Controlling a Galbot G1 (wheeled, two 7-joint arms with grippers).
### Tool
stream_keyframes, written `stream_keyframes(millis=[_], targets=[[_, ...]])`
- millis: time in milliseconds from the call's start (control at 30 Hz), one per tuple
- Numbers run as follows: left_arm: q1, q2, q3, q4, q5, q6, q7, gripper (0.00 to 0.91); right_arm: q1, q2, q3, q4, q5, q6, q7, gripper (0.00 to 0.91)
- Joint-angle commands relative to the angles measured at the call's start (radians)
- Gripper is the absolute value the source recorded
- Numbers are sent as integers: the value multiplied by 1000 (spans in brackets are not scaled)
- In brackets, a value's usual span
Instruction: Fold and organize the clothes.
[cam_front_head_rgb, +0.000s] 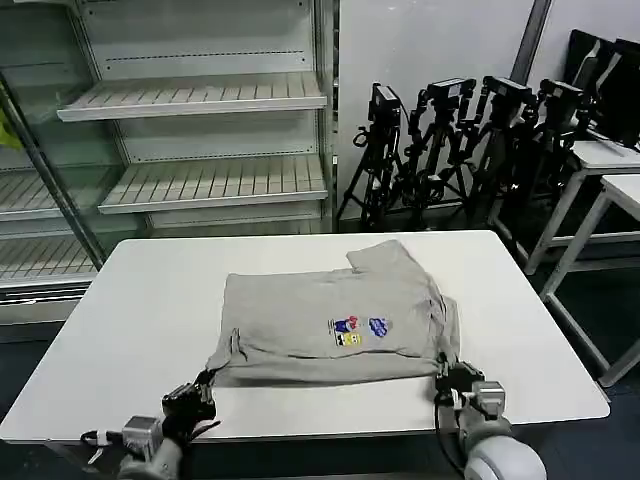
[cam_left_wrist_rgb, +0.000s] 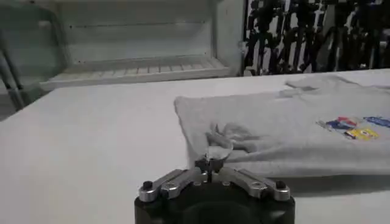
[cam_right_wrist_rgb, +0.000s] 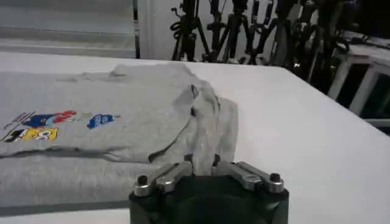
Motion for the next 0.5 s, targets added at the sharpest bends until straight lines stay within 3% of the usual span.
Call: stream_keyframes(millis=[33, 333, 500], targets=[[176, -17, -9, -90, 41, 19, -24, 907, -153, -7, 35, 128, -44, 0, -1, 907], [175, 8, -43, -154, 39, 51, -37, 907, -152, 10, 78, 238, -63, -11, 11, 907], [98, 43, -92, -191, -8, 62, -36, 907, -44, -7, 119, 247, 19, -5, 21, 907]])
